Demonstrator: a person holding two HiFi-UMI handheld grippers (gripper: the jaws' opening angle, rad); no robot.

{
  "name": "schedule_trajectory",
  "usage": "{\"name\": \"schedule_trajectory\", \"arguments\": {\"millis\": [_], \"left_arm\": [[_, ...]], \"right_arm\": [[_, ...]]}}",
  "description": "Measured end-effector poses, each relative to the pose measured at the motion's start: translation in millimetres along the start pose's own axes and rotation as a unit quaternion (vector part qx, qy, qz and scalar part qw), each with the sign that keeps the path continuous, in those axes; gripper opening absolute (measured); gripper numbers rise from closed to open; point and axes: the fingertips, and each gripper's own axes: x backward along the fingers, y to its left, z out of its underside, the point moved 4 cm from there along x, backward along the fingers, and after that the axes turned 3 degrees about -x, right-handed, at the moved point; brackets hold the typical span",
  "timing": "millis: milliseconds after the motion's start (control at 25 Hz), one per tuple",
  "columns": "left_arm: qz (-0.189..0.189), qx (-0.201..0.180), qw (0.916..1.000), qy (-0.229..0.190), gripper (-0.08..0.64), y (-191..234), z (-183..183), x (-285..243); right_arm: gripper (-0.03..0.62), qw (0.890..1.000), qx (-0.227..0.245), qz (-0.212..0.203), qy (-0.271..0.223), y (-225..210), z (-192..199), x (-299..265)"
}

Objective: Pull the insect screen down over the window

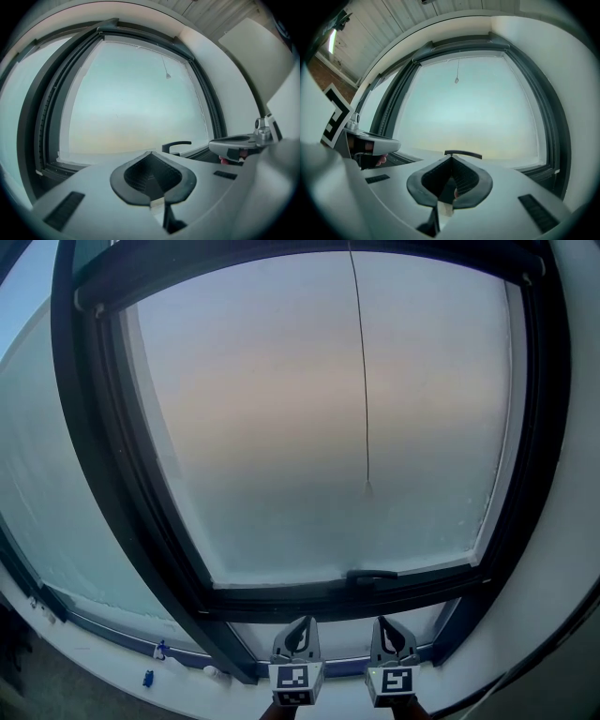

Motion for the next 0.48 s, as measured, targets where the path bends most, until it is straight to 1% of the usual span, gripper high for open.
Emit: {"name": "schedule_trajectory", "arguments": {"millis": [120,280,360,480], "left_arm": [[-0.017,0.005,0.9997,-0.015,0.003,7,-15,-12],[-0.043,0.004,0.9983,-0.038,0.003,12,-38,-27],[-0.047,0.009,0.9974,-0.053,0.003,10,-47,-38],[-0.052,-0.013,0.9957,-0.075,0.003,9,-64,-51]], "right_arm": [[0.003,1.0,0.0,-0.005,-0.023,-8,-17,-18],[0.003,0.997,-0.003,-0.036,-0.061,-14,-40,-35],[0.003,0.996,0.001,-0.046,-0.073,-17,-49,-45],[0.003,0.993,0.01,-0.057,-0.099,-20,-68,-57]]}}
